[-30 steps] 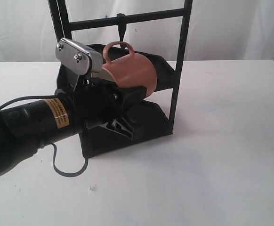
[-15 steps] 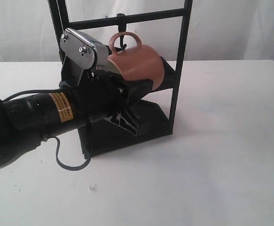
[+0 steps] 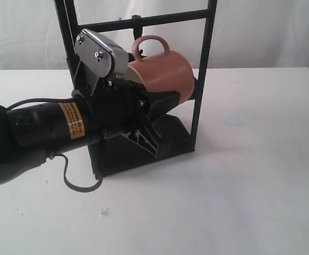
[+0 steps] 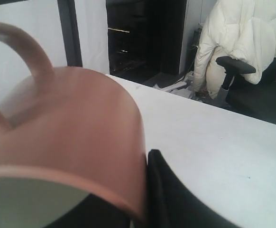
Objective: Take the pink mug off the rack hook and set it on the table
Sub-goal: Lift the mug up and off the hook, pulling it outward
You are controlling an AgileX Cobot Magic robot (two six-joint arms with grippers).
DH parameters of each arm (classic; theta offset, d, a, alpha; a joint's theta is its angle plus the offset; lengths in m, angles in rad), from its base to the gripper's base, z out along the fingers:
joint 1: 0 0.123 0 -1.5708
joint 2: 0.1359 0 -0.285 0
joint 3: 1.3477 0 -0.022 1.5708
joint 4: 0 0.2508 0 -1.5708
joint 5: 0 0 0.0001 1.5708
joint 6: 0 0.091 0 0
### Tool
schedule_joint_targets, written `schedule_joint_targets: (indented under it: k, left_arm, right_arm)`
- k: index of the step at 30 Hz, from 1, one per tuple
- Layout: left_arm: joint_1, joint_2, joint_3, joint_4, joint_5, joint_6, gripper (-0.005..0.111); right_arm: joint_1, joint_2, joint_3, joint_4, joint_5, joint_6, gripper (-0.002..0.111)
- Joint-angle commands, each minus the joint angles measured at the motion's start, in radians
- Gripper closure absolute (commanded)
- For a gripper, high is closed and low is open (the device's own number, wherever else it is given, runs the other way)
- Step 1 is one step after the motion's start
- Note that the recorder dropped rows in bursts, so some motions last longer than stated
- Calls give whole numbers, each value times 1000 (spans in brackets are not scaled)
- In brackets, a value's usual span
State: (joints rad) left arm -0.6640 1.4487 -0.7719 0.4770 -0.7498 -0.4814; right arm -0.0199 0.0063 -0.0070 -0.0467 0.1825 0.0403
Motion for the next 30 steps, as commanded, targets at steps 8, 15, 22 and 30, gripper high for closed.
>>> schedule_joint_targets:
  k: [8, 15, 22, 30]
  left_arm:
    - [1, -7, -9, 249, -16, -189, 107]
    - [1, -25, -9, 415, 35, -317, 107]
    - [1, -116, -9, 751, 134, -555, 107]
    - [1, -169, -9, 1267, 168, -1074, 107]
  right_arm:
    - [1, -6, 7, -3, -4, 2, 108]
    - [1, -6, 7, -3, -4, 2, 108]
    - [1, -6, 7, -3, -4, 2, 108]
    - [1, -6, 7, -3, -4, 2, 108]
